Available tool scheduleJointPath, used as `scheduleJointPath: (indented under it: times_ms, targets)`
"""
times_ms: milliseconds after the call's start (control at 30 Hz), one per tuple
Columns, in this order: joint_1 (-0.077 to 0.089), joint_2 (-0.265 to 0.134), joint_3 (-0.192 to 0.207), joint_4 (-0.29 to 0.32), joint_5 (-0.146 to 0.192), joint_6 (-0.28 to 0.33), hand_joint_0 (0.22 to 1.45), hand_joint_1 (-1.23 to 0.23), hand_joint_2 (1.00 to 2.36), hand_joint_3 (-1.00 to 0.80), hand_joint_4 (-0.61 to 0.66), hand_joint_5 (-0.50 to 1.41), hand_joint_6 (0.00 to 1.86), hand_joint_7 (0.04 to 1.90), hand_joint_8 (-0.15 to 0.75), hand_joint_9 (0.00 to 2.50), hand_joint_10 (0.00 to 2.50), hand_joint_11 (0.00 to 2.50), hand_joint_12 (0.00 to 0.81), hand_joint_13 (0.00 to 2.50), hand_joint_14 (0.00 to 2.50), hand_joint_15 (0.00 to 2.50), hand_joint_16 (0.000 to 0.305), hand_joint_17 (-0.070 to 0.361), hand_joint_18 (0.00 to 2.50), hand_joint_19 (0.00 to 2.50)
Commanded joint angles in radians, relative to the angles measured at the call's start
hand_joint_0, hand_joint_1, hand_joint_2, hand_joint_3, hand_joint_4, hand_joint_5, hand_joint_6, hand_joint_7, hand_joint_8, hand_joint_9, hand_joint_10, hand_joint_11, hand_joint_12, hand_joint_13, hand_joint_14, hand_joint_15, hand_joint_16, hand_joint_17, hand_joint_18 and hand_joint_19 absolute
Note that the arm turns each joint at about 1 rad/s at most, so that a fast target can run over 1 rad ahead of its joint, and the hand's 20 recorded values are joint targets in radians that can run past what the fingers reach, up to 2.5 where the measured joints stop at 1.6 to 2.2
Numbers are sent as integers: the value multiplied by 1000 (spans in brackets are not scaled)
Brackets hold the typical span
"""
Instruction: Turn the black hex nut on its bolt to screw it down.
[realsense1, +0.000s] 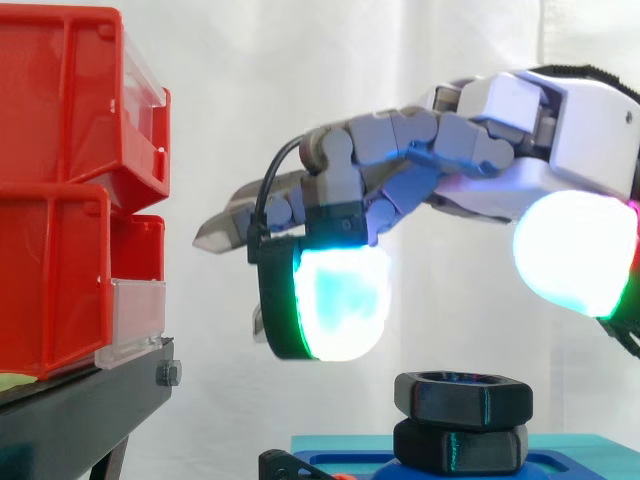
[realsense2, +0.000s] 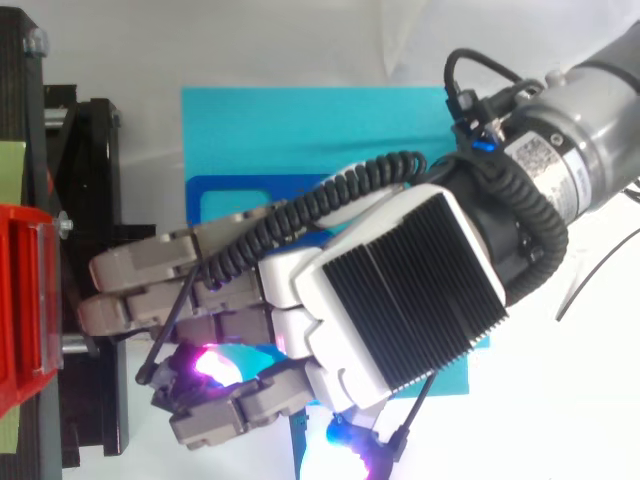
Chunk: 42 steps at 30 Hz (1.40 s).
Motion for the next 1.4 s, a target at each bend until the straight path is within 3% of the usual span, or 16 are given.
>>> scheduleJointPath:
  times_ms: [0,433,833,1133,1367]
  targets:
    - [13,0,-42,41,15,1,452,-162,1000,-500,224,-17,551,1458,316,907,5,148,390,510,0,0,61,138,405,93]
    - [17,0,-50,52,21,-2,458,-163,1000,-500,209,-19,564,1436,314,912,5,159,386,510,0,0,60,135,403,97]
    - [8,0,-55,45,17,-28,465,-174,1000,-500,186,-21,633,1323,315,942,5,161,380,520,2,0,59,133,408,94]
    - [2,0,-79,75,17,-39,471,-175,1000,-500,175,-11,667,1230,312,1008,6,173,370,553,0,0,57,129,439,94]
    - [-1,0,-79,73,15,-39,482,-287,1000,-500,195,-11,669,1190,305,1042,5,174,365,582,0,10,55,124,470,99]
